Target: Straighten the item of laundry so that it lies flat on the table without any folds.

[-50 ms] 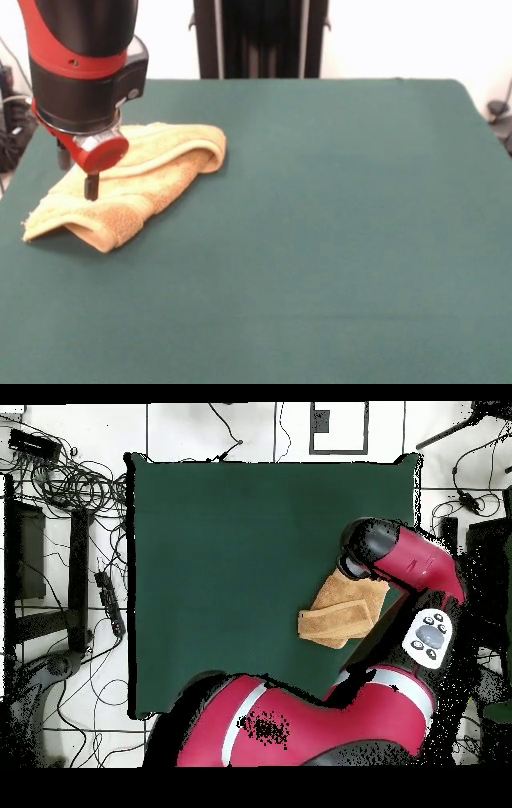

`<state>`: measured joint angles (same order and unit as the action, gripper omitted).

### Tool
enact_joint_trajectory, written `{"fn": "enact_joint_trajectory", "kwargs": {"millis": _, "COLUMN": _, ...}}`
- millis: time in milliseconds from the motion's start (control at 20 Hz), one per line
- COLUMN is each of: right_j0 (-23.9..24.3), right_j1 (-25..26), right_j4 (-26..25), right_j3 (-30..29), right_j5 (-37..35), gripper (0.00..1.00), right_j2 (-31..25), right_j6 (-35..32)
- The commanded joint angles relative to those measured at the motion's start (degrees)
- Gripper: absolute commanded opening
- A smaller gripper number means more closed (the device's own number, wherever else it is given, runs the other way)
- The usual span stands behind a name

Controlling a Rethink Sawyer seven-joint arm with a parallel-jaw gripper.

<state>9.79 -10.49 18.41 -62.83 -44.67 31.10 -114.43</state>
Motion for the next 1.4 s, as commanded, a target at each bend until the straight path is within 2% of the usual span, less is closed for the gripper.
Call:
{"fn": "enact_joint_trajectory", "kwargs": {"millis": 50, "right_j0": 0.38, "right_j1": 1.16, "right_j4": 4.52, "right_j3": -7.38, "right_j5": 0.42, "gripper": 1.00, "right_j2": -11.13, "right_j6": -11.45}}
{"fn": "enact_joint_trajectory", "kwargs": {"millis": 250, "right_j0": 2.49, "right_j1": -0.52, "right_j4": 2.35, "right_j3": -4.49, "right_j5": -3.84, "gripper": 1.00, "right_j2": -11.69, "right_j6": -4.82}}
{"fn": "enact_joint_trajectory", "kwargs": {"millis": 450, "right_j0": 4.98, "right_j1": -1.00, "right_j4": -0.06, "right_j3": 4.56, "right_j5": -12.19, "gripper": 1.00, "right_j2": -10.82, "right_j6": -0.33}}
{"fn": "enact_joint_trajectory", "kwargs": {"millis": 700, "right_j0": 10.19, "right_j1": 1.85, "right_j4": -0.57, "right_j3": 17.25, "right_j5": -11.71, "gripper": 1.00, "right_j2": -14.86, "right_j6": 7.05}}
{"fn": "enact_joint_trajectory", "kwargs": {"millis": 750, "right_j0": 10.78, "right_j1": 2.83, "right_j4": -0.36, "right_j3": 19.67, "right_j5": -11.73, "gripper": 1.00, "right_j2": -14.87, "right_j6": 5.93}}
{"fn": "enact_joint_trajectory", "kwargs": {"millis": 850, "right_j0": 12.05, "right_j1": 4.69, "right_j4": -1.26, "right_j3": 24.54, "right_j5": -12.82, "gripper": 1.00, "right_j2": -15.57, "right_j6": 7.74}}
{"fn": "enact_joint_trajectory", "kwargs": {"millis": 900, "right_j0": 12.60, "right_j1": 5.40, "right_j4": -1.56, "right_j3": 26.57, "right_j5": -15.24, "gripper": 1.00, "right_j2": -15.78, "right_j6": 8.26}}
{"fn": "enact_joint_trajectory", "kwargs": {"millis": 1150, "right_j0": 13.46, "right_j1": 7.39, "right_j4": 1.16, "right_j3": 29.94, "right_j5": -13.85, "gripper": 1.00, "right_j2": -14.42, "right_j6": -3.79}}
{"fn": "enact_joint_trajectory", "kwargs": {"millis": 1250, "right_j0": 13.60, "right_j1": 6.51, "right_j4": -0.15, "right_j3": 27.96, "right_j5": -10.22, "gripper": 1.00, "right_j2": -15.95, "right_j6": 0.37}}
{"fn": "enact_joint_trajectory", "kwargs": {"millis": 1400, "right_j0": 13.30, "right_j1": 4.46, "right_j4": -1.27, "right_j3": 23.55, "right_j5": -6.78, "gripper": 1.00, "right_j2": -17.06, "right_j6": 2.21}}
